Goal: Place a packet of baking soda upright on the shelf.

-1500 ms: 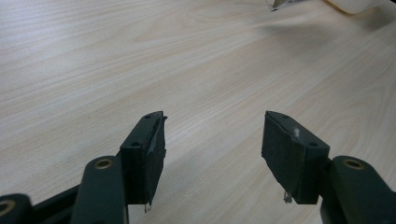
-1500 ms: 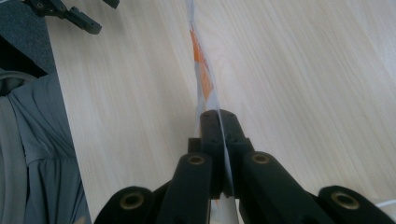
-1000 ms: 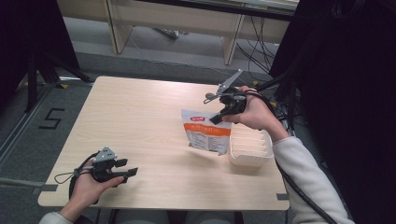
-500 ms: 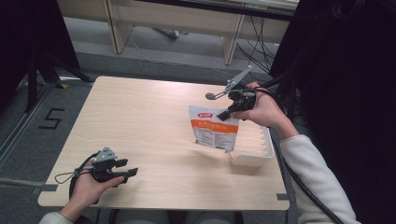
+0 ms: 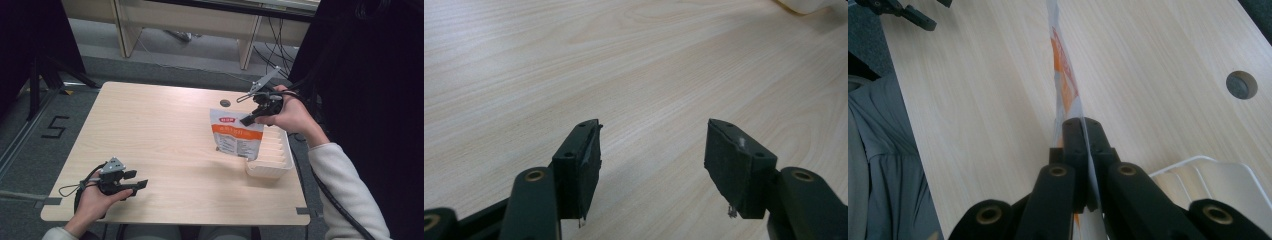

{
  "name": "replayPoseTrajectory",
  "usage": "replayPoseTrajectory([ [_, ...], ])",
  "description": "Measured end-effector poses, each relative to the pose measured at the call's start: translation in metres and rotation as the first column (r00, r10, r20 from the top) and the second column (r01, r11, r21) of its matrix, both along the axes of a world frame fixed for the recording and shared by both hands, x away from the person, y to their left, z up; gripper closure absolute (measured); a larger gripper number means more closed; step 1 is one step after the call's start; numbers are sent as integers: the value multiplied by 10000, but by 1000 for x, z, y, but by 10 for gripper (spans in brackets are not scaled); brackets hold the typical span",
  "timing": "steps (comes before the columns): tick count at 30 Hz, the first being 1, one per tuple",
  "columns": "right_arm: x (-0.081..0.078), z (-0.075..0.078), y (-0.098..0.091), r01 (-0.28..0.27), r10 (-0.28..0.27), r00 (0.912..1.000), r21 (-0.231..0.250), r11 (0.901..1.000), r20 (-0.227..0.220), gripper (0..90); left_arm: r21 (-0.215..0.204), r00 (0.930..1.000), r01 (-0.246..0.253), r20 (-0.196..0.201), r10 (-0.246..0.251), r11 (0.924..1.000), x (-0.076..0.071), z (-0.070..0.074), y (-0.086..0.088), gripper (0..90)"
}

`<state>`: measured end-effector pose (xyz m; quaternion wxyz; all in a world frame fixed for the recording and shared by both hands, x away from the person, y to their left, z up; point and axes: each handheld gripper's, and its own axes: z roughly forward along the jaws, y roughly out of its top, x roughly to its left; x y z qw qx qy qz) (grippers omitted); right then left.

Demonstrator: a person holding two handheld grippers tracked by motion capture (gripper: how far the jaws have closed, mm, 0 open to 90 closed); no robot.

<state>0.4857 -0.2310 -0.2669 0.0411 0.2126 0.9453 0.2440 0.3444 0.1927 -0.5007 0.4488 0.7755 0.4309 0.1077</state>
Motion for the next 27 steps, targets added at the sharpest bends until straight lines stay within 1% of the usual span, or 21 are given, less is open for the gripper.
replayPoseTrajectory([
  [2, 2, 1, -3, -241, 241, 9996, -18, 9997, 111, 900, -3, 10000, -5, -2, 5, 10000, 0, 0, 0, 388],
  [3, 1, 2, -4, -63, 63, 9999, -46, 10000, 100, 900, 1, 10000, -4, -3, 4, 10000, 0, 0, 0, 388],
  [6, 1, 3, -6, -85, 86, 9999, -115, 9999, 128, 900, 23, 10000, -8, -14, 8, 10000, 0, 0, 0, 388],
  [7, 0, 4, -7, 32, -32, 10000, -123, 9999, 60, 900, -1, 10000, -4, -4, 4, 10000, 0, 0, 0, 388],
  [9, 1, 5, -9, -63, 65, 9999, -110, 9999, 144, 900, 2, 10000, -5, -3, 5, 10000, 0, 0, 0, 388],
  [10, 0, 6, -11, 94, -93, 9999, -79, 9999, 115, 900, 5, 10000, -2, -1, 2, 10000, 0, 0, 0, 388],
  [12, 1, 7, -12, 72, -70, 9999, -124, 9999, 158, 900, 12, 10000, -1, -4, 1, 10000, 0, 0, 0, 388],
  [13, 2, 7, -13, -158, 160, 9996, -108, 9998, 227, 900, -24, 10000, -50, -40, 50, 10000, 0, 0, 0, 388],
  [14, 1, 7, -13, 13, -10, 9998, -144, 9999, 194, 900, 8, 10000, -30, -4, 30, 10000, 0, 0, 0, 388],
  [17, 2, 9, -17, -43, 49, 9996, -217, 9998, 287, 900, 29, 10000, -64, -44, 64, 10000, -1, 0, 0, 388],
  [18, 2, 9, -18, 12, -6, 9997, -232, 9997, 230, 900, 7, 10000, -35, -7, 35, 10000, 0, 0, 0, 388],
  [19, 2, 10, -19, 4, 3, 9996, -265, 9996, 278, 900, 5, 10000, -7, 0, 7, 10000, 0, 0, 0, 388],
  [20, 3, 9, -20, -90, 98, 9995, -249, 9996, 305, 900, -8, 10000, -22, -11, 22, 10000, 0, 0, 0, 388],
  [21, 3, 9, -21, 3, 3, 9998, -267, 9996, 195, 900, 7, 10000, -6, -5, 6, 10000, 0, 0, 0, 388],
  [22, 4, 9, -22, -60, 70, 9994, -278, 9996, 342, 900, -2, 10000, -19, -19, 19, 10000, 0, 0, 0, 388],
  [23, 3, 9, -23, 84, -75, 9996, -324, 9994, 266, 900, 6, 10000, -5, -3, 5, 10000, 0, 0, 0, 388],
  [25, 4, 10, -25, 114, -104, 9995, -336, 9994, 310, 900, 4, 10000, -10, -11, 10, 10000, 0, 0, 0, 388],
  [27, 5, 10, -27, 36, -23, 9994, -374, 9993, 345, 900, 0, 10000, -14, -8, 14, 10000, 0, 0, 0, 388],
])
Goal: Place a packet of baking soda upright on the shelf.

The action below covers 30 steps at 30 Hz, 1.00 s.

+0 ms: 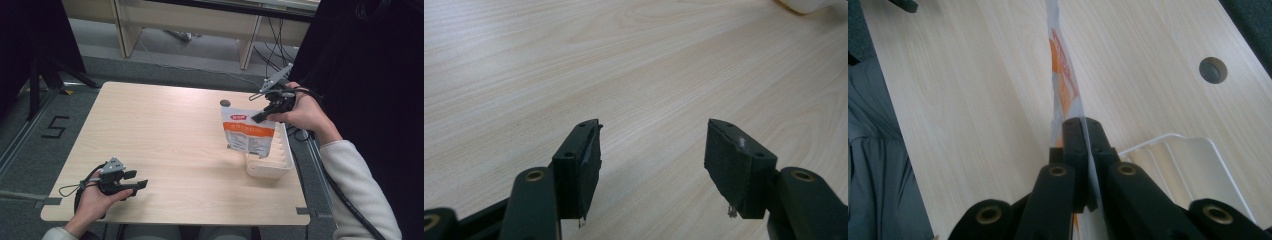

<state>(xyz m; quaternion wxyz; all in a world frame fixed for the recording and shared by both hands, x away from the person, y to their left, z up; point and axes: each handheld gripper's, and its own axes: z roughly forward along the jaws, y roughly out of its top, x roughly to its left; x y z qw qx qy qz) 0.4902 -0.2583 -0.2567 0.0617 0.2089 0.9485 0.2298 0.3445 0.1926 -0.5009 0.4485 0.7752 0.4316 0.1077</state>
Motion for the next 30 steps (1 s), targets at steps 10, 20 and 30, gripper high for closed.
replayPoseTrajectory([
  [10, 3, -1, -10, -246, 250, 9996, -225, 9994, 159, 900, -11, 10000, -5, -13, 5, 10000, 0, 0, 0, 388],
  [20, 5, -5, -21, -55, 57, 10000, -327, 9994, 47, 900, -27, 10000, -18, -31, 18, 10000, 0, 0, 0, 388],
  [30, 7, -6, -31, -15, 17, 10000, -448, 9990, 38, 900, -14, 10000, -22, -18, 22, 10000, 0, 0, 0, 388],
])
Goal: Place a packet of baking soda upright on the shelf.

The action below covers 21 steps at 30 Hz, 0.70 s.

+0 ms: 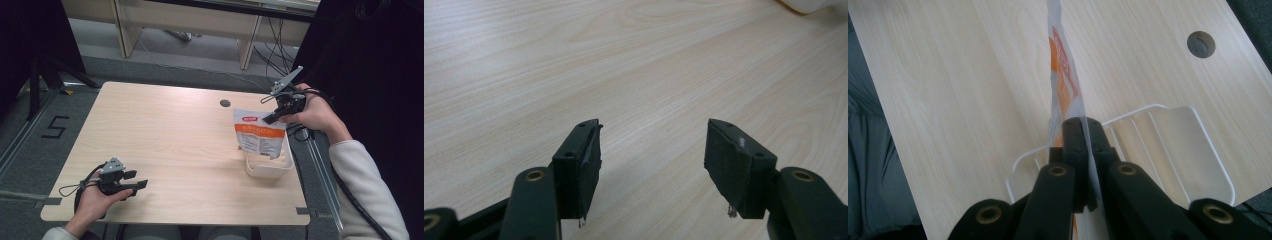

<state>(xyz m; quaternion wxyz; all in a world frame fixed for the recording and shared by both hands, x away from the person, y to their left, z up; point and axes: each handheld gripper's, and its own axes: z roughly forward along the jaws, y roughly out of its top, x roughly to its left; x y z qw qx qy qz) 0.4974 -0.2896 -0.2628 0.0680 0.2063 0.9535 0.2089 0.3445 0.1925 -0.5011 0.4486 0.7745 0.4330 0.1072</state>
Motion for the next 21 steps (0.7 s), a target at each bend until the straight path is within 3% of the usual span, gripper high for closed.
replayPoseTrajectory([
  [21, 0, 0, -21, 329, -331, 9994, -126, 9994, -113, 900, -1, 10000, -74, -55, 74, 10000, 0, 0, -1, 388],
])
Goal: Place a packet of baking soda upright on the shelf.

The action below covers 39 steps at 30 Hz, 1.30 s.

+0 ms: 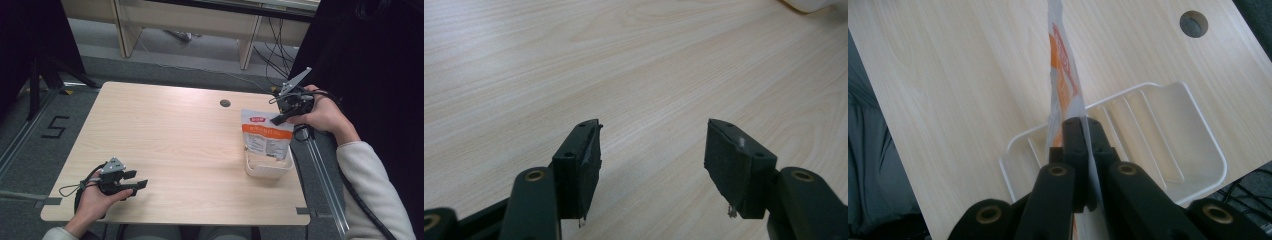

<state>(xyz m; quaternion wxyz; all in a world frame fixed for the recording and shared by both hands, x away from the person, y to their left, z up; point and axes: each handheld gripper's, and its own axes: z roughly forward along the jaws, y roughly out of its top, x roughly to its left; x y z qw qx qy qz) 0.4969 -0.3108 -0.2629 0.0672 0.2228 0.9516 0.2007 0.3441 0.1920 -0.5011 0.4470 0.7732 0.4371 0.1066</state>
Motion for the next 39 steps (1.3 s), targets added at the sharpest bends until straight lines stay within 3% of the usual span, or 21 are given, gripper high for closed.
replayPoseTrajectory([
  [14, 2, -4, -6, 135, -135, 9999, -146, 9998, -6, 900, 40, 10000, -3, -2, 3, 10000, 0, 0, 0, 388],
  [39, 9, -10, -3, -453, 536, 9939, -859, 9953, 969, 900, 78, 10000, 20, -10, -20, 10000, 0, 0, 0, 388],
])
